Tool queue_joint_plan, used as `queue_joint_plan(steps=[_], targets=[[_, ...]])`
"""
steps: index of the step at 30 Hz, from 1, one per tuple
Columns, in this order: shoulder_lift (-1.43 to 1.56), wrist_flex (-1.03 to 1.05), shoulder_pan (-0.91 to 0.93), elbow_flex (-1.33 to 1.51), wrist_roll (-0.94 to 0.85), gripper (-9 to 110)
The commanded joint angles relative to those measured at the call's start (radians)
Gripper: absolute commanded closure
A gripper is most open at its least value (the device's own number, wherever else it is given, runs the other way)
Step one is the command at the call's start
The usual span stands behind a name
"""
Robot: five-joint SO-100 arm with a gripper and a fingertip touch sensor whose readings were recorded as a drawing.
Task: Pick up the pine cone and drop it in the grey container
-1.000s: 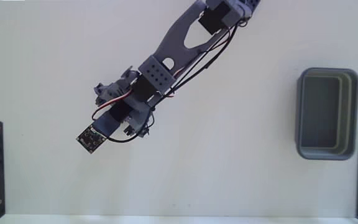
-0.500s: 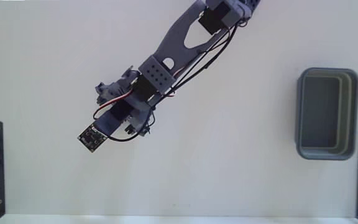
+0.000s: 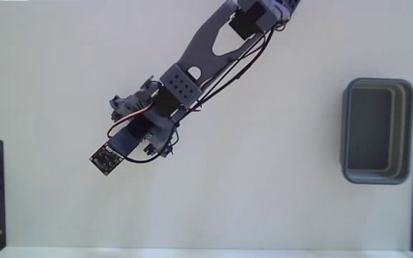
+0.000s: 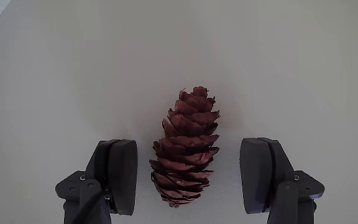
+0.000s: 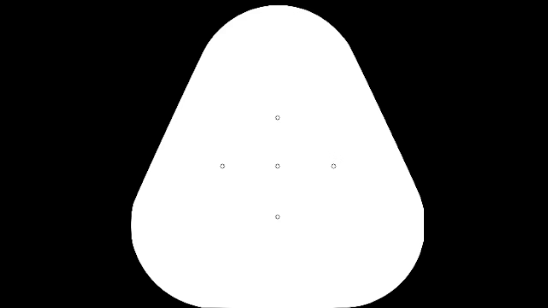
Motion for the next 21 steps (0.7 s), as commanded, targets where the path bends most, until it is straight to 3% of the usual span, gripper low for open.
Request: queue_joint_plan(steps=[1, 21], targets=[[0.046, -0.017, -0.005, -0.003, 0.005, -8], [0.046, -0.017, -0.005, -0.003, 0.005, -2]])
